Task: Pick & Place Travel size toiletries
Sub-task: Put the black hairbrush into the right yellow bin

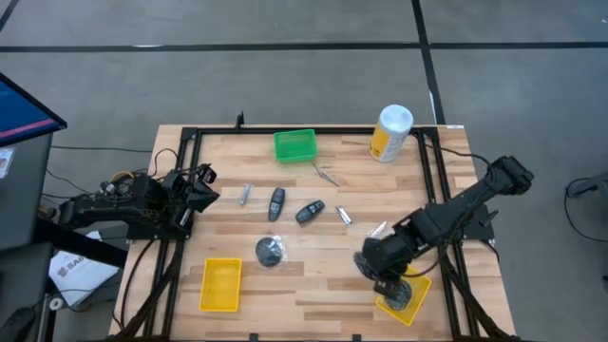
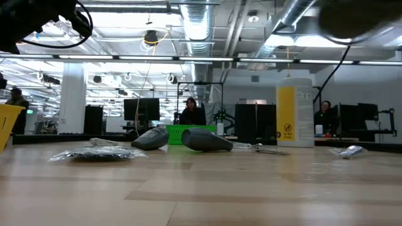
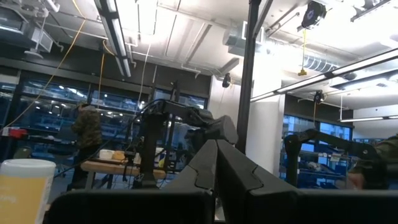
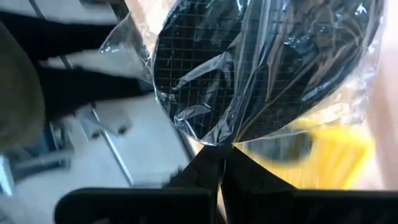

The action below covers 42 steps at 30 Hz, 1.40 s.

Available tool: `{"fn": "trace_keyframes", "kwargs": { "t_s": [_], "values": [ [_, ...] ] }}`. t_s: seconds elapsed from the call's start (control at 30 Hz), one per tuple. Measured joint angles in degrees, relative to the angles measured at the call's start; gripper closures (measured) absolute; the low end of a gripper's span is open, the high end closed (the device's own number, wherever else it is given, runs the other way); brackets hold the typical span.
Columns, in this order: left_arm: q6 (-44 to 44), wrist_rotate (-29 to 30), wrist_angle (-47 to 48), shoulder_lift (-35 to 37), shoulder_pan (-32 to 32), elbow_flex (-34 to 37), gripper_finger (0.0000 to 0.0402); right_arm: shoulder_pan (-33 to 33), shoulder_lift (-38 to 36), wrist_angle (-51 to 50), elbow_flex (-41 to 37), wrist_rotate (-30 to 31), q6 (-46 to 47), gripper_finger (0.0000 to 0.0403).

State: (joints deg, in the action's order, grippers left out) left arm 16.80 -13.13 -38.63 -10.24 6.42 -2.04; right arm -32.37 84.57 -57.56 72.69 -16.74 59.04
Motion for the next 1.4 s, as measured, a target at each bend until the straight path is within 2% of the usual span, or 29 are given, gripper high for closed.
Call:
{"fn": "trace_keyframes", "kwargs": {
  "t_s": [0.13, 0.37, 0.7, 1.4],
  "values": [
    [-0.02, 0.00, 0.00, 0.00, 0.00, 0.00, 0.0401, -4.11, 1.14, -4.58, -0.02, -3.33, 4.53, 0.0403],
    [0.00, 0.00, -0.01, 0.00, 0.00, 0.00, 0.0401, -9.24, 1.03, -10.82, -1.17, -4.47, 15.09, 0.0403],
    [-0.02, 0.00, -0.01, 0.00, -0.01, 0.00, 0.0401, -12.96, 1.01, -2.73, -8.14, -8.59, 28.16, 0.0403],
    [-0.02, 0.00, -0.01, 0.00, -0.01, 0.00, 0.0401, -13.41, 1.03, 7.99, -16.59, -8.70, 31.02, 0.0403]
  ]
}}
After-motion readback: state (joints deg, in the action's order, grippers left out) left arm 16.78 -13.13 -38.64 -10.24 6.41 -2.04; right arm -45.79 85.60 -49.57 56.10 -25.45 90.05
